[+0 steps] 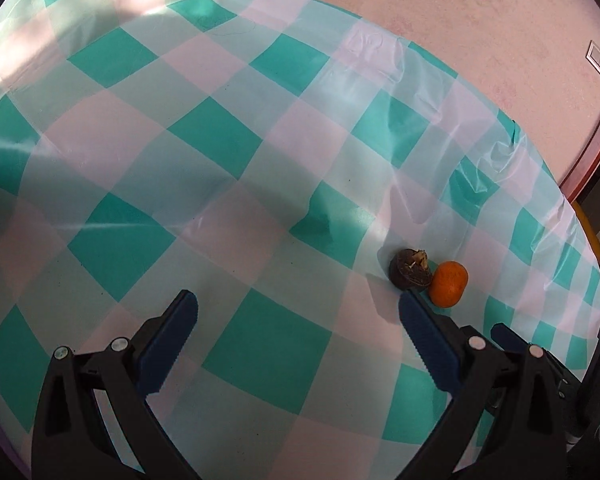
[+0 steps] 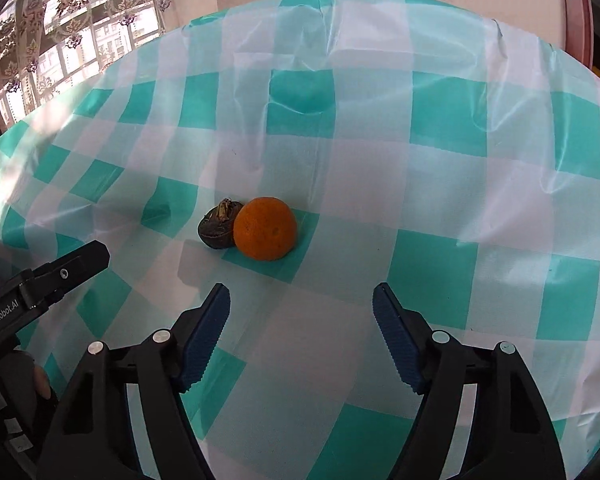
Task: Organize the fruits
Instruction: 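Grasp the orange with the right tool while the left tool grasps the mangosteen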
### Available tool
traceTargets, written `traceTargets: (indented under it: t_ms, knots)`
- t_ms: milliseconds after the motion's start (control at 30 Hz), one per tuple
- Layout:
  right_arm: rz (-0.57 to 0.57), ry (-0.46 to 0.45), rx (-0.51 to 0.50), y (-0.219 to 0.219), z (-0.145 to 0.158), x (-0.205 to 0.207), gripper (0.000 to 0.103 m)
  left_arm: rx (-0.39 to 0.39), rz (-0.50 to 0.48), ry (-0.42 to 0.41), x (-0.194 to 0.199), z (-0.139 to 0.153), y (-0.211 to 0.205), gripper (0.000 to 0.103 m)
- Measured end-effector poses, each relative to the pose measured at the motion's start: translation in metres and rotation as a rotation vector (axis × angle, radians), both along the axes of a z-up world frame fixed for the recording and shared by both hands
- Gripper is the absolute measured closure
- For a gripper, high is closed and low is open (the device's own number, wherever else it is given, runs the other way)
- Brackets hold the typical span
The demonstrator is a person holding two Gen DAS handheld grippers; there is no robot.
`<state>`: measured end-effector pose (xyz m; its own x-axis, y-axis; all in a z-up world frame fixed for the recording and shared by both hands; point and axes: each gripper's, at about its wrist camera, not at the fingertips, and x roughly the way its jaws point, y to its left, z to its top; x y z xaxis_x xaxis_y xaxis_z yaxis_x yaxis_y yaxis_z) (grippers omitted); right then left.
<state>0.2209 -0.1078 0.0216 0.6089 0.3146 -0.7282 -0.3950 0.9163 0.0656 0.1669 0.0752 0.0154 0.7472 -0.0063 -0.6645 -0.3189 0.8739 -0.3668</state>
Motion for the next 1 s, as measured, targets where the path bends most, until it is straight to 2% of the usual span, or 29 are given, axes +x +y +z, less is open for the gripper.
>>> traceTargets:
  t_ms: [67,200,333,433,467,567,633,733,800,933,1000]
  knots:
    - [0.029,0.006,-0.027,0.01,-0.002,0.009,0.032,0.029,-0.011,-0.011,0.004,0.002,-0.003,0.002]
    - [0.082,0.025,-0.073,0.025,-0.007,0.026,0.035,0.098,-0.108,-0.011,0.018,0.006,-0.02,0.002]
    - [0.104,0.041,-0.08,0.031,-0.01,0.037,0.044,0.121,-0.17,-0.002,0.03,0.006,-0.03,0.002]
    - [0.123,0.047,-0.047,0.029,-0.009,0.038,0.057,0.106,-0.21,0.001,0.036,0.005,-0.031,0.002]
    - [0.129,0.05,-0.024,0.026,-0.008,0.038,0.064,0.098,-0.217,0.0,0.038,0.005,-0.031,0.002]
    - [0.047,0.059,0.046,0.008,-0.006,0.042,0.065,0.084,-0.226,0.007,0.047,0.005,-0.033,0.002]
    - [-0.042,0.069,0.196,-0.02,-0.004,0.046,0.065,0.113,-0.257,0.027,0.056,0.003,-0.043,0.002]
    - [-0.188,0.076,0.414,-0.067,-0.007,0.049,0.065,0.199,-0.329,0.053,0.067,0.004,-0.066,0.002]
    - [-0.233,0.036,0.443,-0.076,-0.004,0.045,0.065,0.231,-0.362,0.086,0.076,0.002,-0.077,0.002]
    - [-0.232,0.039,0.425,-0.07,-0.002,0.047,0.065,0.235,-0.365,0.145,0.094,-0.003,-0.082,0.003]
    - [-0.237,0.042,0.435,-0.073,-0.002,0.048,0.065,0.256,-0.365,0.157,0.098,-0.004,-0.085,0.007]
